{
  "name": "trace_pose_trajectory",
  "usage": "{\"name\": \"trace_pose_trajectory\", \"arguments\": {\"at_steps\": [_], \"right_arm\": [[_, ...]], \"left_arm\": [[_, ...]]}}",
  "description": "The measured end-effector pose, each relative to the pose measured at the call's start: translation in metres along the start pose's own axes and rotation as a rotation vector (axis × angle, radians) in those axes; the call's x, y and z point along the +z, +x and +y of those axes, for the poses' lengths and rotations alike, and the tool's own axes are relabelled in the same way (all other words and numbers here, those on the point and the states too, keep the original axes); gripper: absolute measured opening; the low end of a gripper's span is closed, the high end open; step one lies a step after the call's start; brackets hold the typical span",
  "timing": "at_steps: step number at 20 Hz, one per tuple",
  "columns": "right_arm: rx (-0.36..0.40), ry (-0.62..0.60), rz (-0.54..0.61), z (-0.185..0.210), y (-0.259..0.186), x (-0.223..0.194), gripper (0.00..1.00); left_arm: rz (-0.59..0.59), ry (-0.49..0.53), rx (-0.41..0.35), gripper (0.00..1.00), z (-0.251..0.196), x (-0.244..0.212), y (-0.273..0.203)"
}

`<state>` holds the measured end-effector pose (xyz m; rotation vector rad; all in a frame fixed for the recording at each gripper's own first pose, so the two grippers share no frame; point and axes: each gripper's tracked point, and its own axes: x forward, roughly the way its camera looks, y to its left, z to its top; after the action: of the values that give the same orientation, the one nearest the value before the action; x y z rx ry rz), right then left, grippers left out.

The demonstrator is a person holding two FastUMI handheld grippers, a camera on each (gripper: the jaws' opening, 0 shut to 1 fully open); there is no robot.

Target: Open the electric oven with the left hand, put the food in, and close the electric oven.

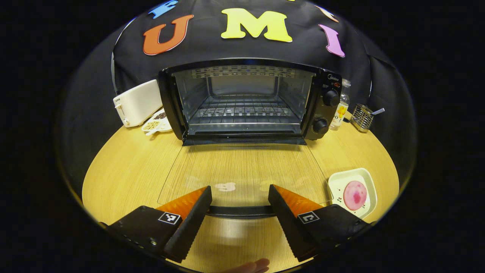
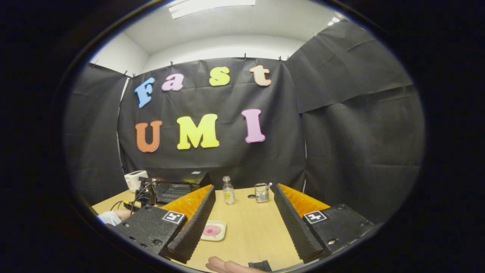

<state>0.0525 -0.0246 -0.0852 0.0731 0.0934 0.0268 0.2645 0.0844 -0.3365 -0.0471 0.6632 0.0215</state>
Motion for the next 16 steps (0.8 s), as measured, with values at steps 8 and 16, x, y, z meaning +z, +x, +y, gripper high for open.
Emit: {"name": "trace_pose_trajectory", "arguments": {"at_steps": [8,16], "right_arm": [[-0.016,-0.019,0.031,-0.003,0.006,-0.005,0.99],[0.010,-0.126,0.109,0.009,0.033,-0.024,0.99]], "left_arm": [[-0.120,-0.032,0.027,0.96,0.005,0.012,-0.017],[-0.340,-0.038,0.085,0.96,0.028,0.071,-0.107]]}}
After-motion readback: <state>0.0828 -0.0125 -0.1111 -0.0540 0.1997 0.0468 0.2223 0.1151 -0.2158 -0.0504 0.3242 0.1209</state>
